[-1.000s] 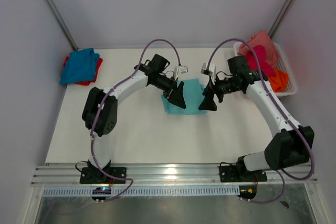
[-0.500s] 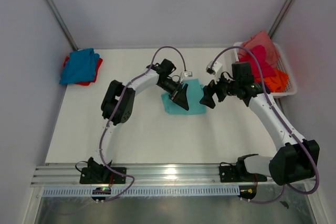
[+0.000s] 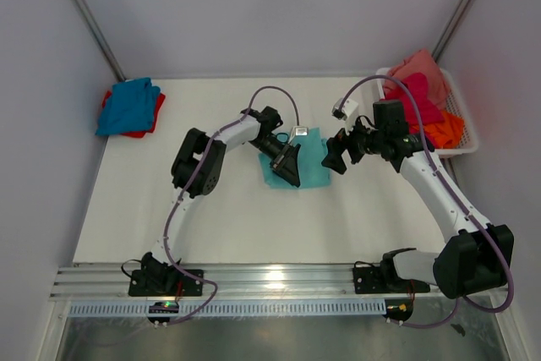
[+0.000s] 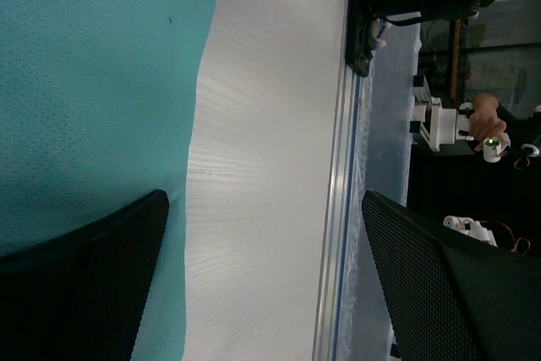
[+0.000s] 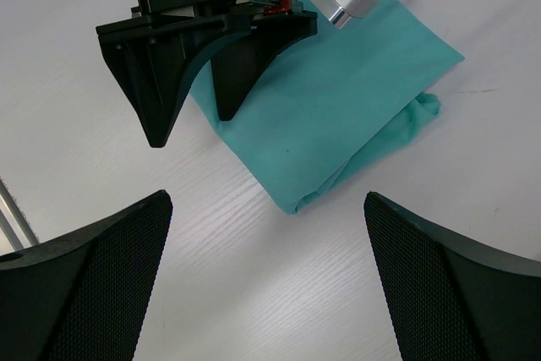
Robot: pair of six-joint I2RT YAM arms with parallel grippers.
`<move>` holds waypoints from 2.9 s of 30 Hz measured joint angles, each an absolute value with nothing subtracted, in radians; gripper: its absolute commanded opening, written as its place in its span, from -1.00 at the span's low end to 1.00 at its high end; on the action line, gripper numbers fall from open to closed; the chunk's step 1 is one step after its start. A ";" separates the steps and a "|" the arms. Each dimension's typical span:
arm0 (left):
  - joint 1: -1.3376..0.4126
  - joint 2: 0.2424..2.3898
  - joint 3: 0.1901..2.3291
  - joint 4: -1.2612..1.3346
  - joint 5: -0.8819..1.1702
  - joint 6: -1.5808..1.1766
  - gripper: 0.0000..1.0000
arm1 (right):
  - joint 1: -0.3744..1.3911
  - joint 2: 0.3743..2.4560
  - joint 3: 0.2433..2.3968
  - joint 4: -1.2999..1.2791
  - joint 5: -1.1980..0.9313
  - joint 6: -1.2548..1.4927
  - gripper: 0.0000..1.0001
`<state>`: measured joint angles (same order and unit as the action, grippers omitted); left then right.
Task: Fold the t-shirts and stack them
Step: Fold the tshirt
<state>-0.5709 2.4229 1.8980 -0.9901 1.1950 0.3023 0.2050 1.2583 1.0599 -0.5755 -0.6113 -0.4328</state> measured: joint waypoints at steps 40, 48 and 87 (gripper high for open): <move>-0.675 2.475 2.077 -1.052 1.063 0.300 0.98 | 0.205 1.256 1.025 -0.545 -0.596 -0.429 0.99; -0.673 2.165 2.006 -0.972 0.723 0.194 0.99 | 0.205 1.256 1.010 -0.540 -0.596 -0.429 0.99; -0.087 2.121 1.483 -0.652 0.909 -0.170 0.98 | 0.209 1.431 0.970 -0.485 -0.538 -0.387 0.99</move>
